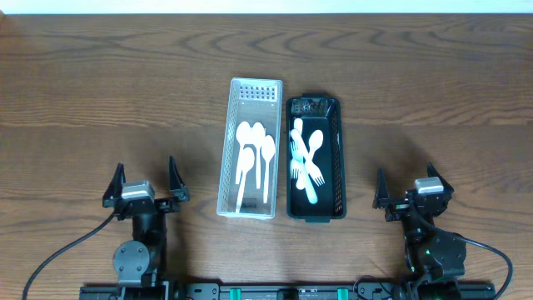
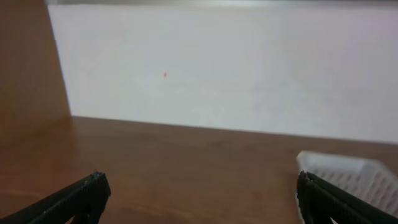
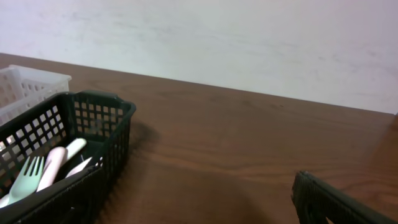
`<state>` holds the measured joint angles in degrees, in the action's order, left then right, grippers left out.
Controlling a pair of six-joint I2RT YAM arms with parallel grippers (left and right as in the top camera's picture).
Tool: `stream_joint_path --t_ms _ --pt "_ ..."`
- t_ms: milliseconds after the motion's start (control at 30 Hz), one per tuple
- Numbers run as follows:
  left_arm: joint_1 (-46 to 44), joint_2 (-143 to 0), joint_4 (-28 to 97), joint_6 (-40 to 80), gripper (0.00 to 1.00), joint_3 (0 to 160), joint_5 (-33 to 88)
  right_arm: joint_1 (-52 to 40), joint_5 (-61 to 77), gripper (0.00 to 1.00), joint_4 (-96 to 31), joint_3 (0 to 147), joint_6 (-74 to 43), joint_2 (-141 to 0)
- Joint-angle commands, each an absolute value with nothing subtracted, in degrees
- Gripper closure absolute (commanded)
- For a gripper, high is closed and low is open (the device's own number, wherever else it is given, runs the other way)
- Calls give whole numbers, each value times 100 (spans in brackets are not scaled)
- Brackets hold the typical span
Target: Pack container
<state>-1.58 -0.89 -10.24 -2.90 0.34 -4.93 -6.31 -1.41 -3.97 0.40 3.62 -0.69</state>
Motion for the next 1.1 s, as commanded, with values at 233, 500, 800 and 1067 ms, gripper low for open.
stream_joint_path --t_ms 233,500,800,1067 --pt "-82 -97 346 -143 2 34 -513 -742 -104 1 -423 32 434 -38" --pt "-82 -248 384 -143 2 32 -513 -742 -104 1 -423 32 434 -38" --pt "-82 -248 384 -143 2 32 -513 -742 -104 1 -423 32 434 -38" --pt "-82 -248 384 -141 2 32 -513 -742 -104 1 -423 32 434 -38"
